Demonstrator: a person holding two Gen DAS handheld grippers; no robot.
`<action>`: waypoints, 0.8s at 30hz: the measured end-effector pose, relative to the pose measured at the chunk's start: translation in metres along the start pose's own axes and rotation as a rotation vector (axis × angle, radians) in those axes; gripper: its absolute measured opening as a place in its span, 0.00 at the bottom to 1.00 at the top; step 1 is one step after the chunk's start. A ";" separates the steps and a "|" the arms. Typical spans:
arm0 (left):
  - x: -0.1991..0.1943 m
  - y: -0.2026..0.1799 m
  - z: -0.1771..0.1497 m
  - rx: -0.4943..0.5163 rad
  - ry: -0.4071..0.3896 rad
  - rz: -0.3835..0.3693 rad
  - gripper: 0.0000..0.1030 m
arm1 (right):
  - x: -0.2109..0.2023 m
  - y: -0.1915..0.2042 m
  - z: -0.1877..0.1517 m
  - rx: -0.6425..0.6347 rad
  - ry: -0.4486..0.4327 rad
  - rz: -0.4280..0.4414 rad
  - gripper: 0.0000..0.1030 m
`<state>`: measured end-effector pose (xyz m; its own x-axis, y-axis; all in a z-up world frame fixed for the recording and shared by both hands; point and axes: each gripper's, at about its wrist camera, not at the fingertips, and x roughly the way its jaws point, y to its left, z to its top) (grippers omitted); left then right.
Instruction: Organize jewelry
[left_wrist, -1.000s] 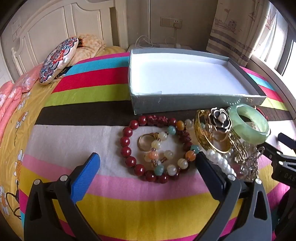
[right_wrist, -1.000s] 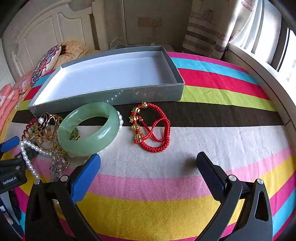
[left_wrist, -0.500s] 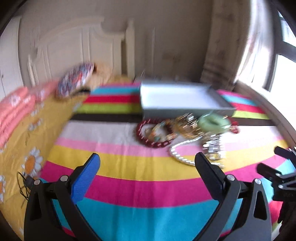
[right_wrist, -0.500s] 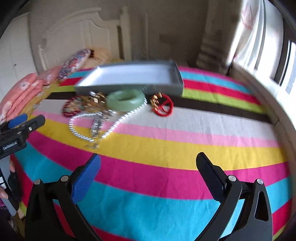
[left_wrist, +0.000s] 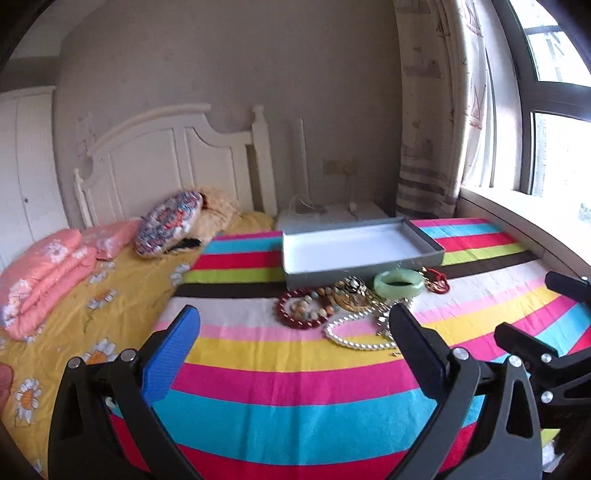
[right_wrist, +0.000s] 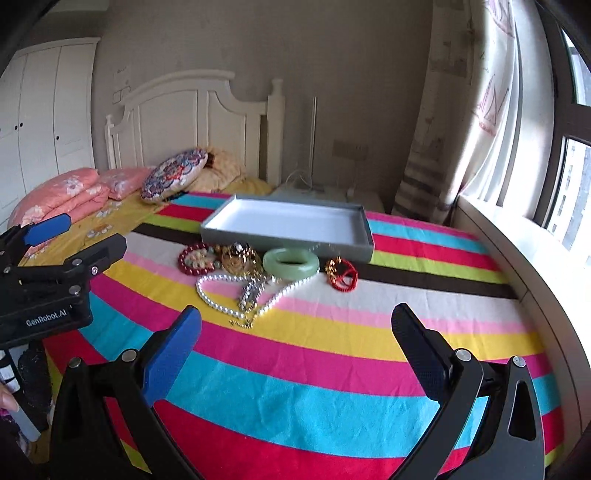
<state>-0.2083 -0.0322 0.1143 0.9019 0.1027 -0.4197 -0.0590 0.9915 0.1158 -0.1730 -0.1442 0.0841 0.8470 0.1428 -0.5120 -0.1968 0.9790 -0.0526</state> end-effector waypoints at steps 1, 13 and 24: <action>-0.002 -0.001 0.000 0.008 -0.007 0.010 0.98 | 0.000 0.000 0.000 0.002 -0.004 -0.003 0.96; -0.018 0.000 0.000 -0.004 -0.049 0.000 0.98 | -0.002 0.002 -0.003 0.016 -0.018 0.001 0.96; -0.018 0.001 -0.002 -0.023 -0.053 -0.018 0.98 | -0.002 0.003 -0.004 0.013 -0.019 0.006 0.96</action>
<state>-0.2257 -0.0327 0.1204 0.9242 0.0806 -0.3732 -0.0512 0.9948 0.0880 -0.1770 -0.1422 0.0814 0.8552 0.1513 -0.4957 -0.1955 0.9800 -0.0382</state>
